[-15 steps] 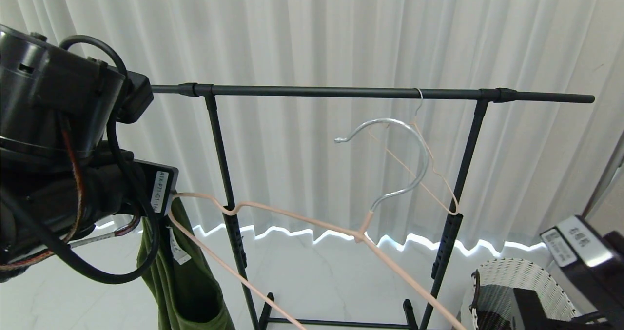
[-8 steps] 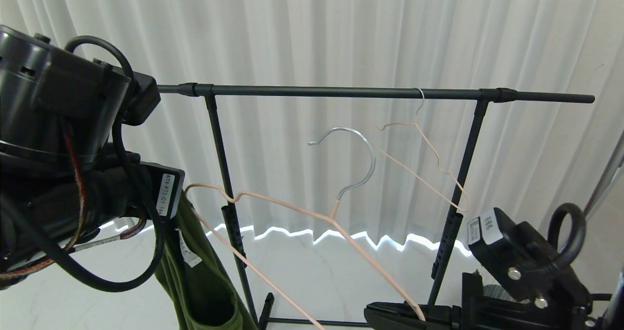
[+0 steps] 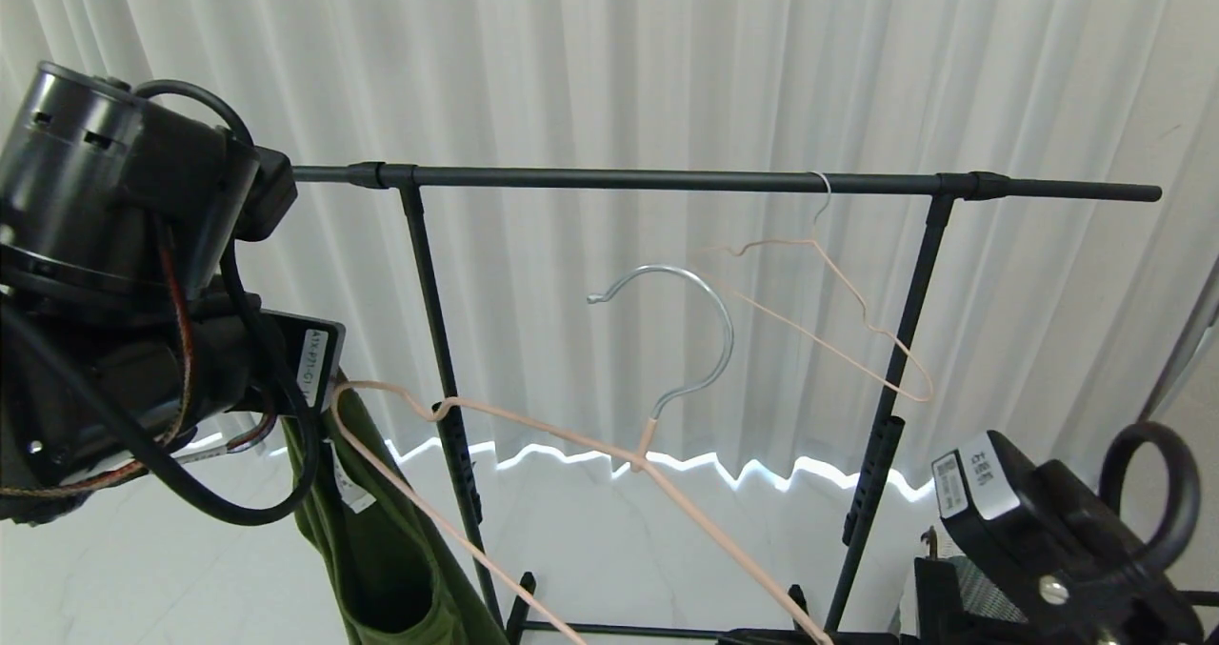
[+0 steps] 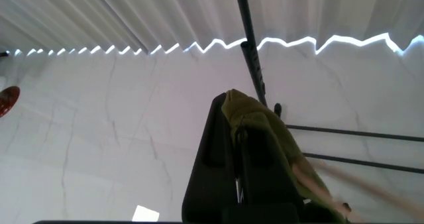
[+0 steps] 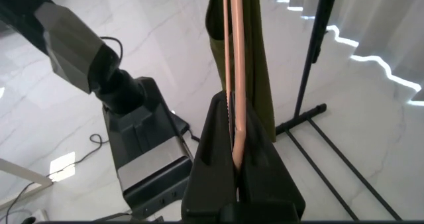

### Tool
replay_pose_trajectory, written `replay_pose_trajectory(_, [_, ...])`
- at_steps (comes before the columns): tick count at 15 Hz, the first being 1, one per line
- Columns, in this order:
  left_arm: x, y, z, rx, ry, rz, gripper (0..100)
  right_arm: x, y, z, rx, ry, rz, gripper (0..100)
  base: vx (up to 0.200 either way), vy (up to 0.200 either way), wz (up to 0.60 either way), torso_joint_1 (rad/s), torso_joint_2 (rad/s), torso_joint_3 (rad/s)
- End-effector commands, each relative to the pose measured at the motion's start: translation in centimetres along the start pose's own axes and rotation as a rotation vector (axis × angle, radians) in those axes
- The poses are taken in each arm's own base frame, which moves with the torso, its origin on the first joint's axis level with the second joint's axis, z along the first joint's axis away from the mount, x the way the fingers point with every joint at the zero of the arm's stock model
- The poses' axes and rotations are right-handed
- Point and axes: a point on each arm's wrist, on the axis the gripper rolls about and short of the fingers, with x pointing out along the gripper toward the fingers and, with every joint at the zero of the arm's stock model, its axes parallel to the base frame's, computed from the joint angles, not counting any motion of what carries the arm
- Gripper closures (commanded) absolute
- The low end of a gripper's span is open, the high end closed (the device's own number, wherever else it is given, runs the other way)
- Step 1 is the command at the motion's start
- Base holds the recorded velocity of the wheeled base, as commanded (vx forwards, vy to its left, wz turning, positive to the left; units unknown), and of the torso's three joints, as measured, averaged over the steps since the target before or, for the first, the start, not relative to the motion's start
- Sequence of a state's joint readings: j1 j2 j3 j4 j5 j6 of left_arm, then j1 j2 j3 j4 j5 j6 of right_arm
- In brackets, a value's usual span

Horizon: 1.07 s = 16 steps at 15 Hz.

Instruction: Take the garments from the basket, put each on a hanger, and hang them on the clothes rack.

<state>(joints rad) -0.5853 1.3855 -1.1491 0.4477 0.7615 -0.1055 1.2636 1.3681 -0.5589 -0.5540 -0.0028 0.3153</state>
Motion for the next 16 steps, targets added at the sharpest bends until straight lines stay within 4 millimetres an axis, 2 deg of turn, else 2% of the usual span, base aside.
replay_pose_trajectory(1, [0.1, -0.1, 0.0, 0.001, 0.003, 0.002, 100, -0.6, 0.3, 0.2, -0.004, -0.017, 0.018, 100, 0.000, 0.000, 0.00, 0.000, 0.00, 0.000])
replay_pose_trajectory(7, [0.0, 0.0, 0.0, -0.001, 0.002, 0.001, 100, -0.4, 0.4, 0.2, -0.005, -0.014, 0.022, 100, 0.000, 0.000, 0.00, 0.000, 0.00, 0.000])
replay_pose_trajectory(12, [-0.4, -0.7, 0.0, 0.016, -0.011, -0.031, 100, 1.7, 0.4, 0.3, -0.004, 0.013, 0.013, 100, 0.000, 0.000, 0.00, 0.000, 0.00, 0.000])
replay_pose_trajectory(16, [-0.6, -0.5, -0.1, 0.012, -0.016, -0.031, 100, 2.9, -1.0, 0.2, 0.007, 0.007, -0.046, 100, 0.000, 0.000, 0.00, 0.000, 0.00, 0.000])
